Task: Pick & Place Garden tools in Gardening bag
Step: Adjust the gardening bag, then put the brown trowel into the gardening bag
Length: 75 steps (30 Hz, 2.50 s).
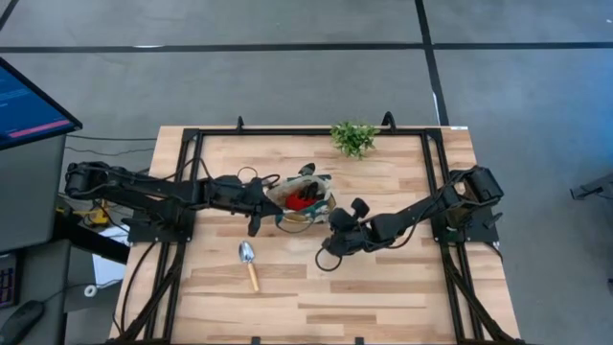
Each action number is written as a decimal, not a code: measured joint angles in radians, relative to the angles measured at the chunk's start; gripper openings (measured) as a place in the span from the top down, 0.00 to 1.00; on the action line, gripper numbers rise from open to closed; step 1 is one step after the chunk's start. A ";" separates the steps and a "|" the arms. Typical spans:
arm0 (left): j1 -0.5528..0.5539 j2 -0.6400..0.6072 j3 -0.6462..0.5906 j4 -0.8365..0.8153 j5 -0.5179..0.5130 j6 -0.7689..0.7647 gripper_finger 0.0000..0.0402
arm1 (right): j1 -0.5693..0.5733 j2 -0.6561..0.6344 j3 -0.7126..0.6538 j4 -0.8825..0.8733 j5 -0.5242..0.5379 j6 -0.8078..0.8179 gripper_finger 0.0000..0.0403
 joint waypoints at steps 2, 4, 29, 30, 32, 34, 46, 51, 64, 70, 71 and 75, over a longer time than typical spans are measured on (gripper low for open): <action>0.000 0.000 0.000 0.016 0.000 0.027 1.00 | 0.002 0.000 0.000 0.006 -0.032 -0.027 1.00; 0.000 -0.010 0.000 0.042 0.000 0.068 1.00 | 0.006 -0.001 0.000 0.018 -0.082 -0.047 1.00; -0.194 -0.422 0.061 -0.550 -0.069 0.085 1.00 | 0.222 -0.407 0.000 -0.364 -0.018 -0.037 1.00; -0.226 -0.416 0.061 -0.552 -0.069 0.085 1.00 | 0.232 -0.420 0.000 -0.383 0.005 -0.026 1.00; -0.284 -0.399 0.061 -0.554 -0.069 0.088 1.00 | 0.248 -0.439 0.000 -0.422 0.040 0.000 1.00; -0.338 -0.374 0.061 -0.554 -0.076 0.097 1.00 | 0.255 -0.458 0.000 -0.456 0.047 0.012 1.00; -0.468 -0.222 -0.120 -0.242 -0.095 0.002 1.00 | 0.161 -0.508 -0.131 -0.239 -0.126 -0.159 1.00; -0.480 -0.217 -0.154 -0.199 0.002 -0.008 1.00 | 0.122 -0.548 -0.248 -0.042 -0.175 -0.243 1.00; -0.500 -0.209 -0.266 -0.171 -0.013 -0.413 1.00 | 0.107 -0.568 -0.325 0.092 -0.129 -0.263 1.00; -0.557 -0.209 -0.221 -0.105 -0.177 -0.107 1.00 | 0.108 -0.568 -0.325 0.090 -0.129 -0.262 1.00; -0.562 -0.209 -0.215 -0.106 -0.178 -0.065 1.00 | 0.107 -0.568 -0.325 0.090 -0.129 -0.262 1.00; -0.574 -0.194 -0.199 -0.109 -0.165 -0.038 1.00 | 0.107 -0.568 -0.325 0.090 -0.127 -0.262 1.00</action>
